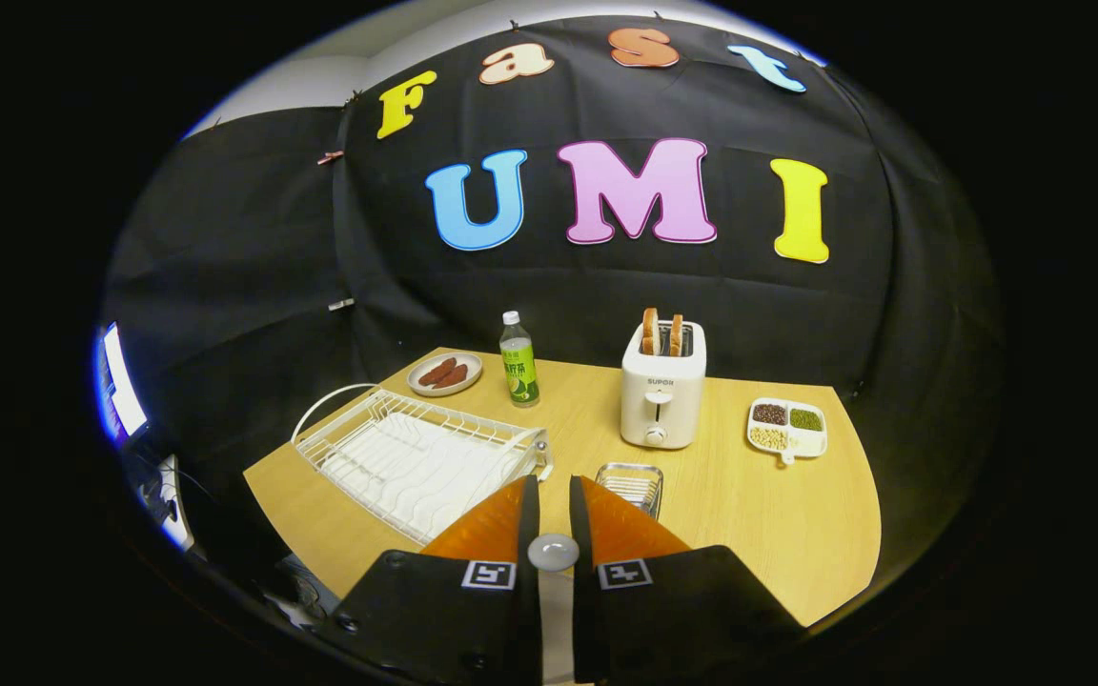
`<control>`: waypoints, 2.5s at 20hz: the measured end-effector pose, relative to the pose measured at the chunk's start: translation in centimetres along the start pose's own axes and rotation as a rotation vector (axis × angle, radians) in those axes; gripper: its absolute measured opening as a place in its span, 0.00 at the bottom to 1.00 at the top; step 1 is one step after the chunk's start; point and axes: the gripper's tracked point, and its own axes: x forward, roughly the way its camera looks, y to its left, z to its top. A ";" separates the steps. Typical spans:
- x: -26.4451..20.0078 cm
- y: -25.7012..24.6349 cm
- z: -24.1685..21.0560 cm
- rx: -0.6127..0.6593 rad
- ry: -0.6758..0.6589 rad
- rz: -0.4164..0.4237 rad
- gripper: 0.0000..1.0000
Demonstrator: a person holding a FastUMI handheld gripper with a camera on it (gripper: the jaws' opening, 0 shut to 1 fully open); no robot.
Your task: Take the plate from the dish rack, then take the spoon from the basket and place it into the plate.
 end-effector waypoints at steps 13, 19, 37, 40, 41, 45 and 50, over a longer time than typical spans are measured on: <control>2.1 0.9 -10.9 -0.202 0.129 -0.082 0.20; 1.2 2.3 -12.7 -0.197 0.196 -0.066 0.26; -4.6 1.2 5.7 -0.015 -0.133 -0.173 0.98; -7.4 0.6 10.4 0.009 -0.241 -0.217 0.98; -8.5 0.2 11.6 0.031 -0.271 -0.232 0.98; -13.5 -2.3 15.2 0.066 -0.384 -0.337 0.98; -18.5 -5.1 15.4 0.078 -0.411 -0.482 1.00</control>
